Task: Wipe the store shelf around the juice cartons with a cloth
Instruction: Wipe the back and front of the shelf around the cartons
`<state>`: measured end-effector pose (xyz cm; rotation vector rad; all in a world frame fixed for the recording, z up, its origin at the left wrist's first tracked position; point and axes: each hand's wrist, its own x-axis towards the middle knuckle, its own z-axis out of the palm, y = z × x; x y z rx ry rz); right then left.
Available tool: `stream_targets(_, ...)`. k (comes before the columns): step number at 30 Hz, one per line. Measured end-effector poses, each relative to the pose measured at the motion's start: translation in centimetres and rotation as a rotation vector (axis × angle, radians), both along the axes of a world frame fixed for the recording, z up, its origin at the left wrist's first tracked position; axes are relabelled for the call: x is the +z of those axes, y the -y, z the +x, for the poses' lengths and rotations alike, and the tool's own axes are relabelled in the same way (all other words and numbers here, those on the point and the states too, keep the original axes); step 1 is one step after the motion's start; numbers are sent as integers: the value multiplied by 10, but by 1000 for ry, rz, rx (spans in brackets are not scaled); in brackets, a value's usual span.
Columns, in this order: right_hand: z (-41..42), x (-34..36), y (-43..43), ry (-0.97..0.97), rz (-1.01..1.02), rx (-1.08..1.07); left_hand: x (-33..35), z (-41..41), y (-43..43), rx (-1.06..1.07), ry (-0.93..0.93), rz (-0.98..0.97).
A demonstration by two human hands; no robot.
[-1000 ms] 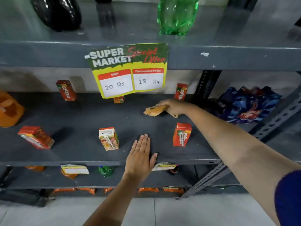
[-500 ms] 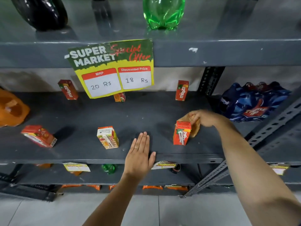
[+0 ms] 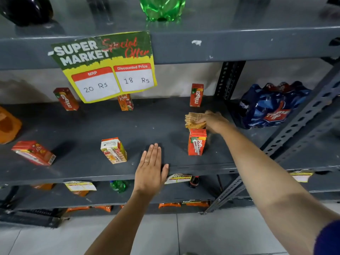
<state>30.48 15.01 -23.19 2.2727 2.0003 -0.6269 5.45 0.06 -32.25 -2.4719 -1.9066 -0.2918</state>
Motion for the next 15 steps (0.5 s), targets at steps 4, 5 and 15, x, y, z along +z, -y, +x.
stream_targets(4, 15, -3, 49, 107, 16, -72, 0, 2, 1, 14, 2, 10)
stream_targets(5, 16, -5, 58, 130, -8, -56, 0, 2, 1, 18, -1, 8)
stream_targets(15, 12, 28, 25, 230, 97, -122, 1, 2, 4, 42, -17, 2)
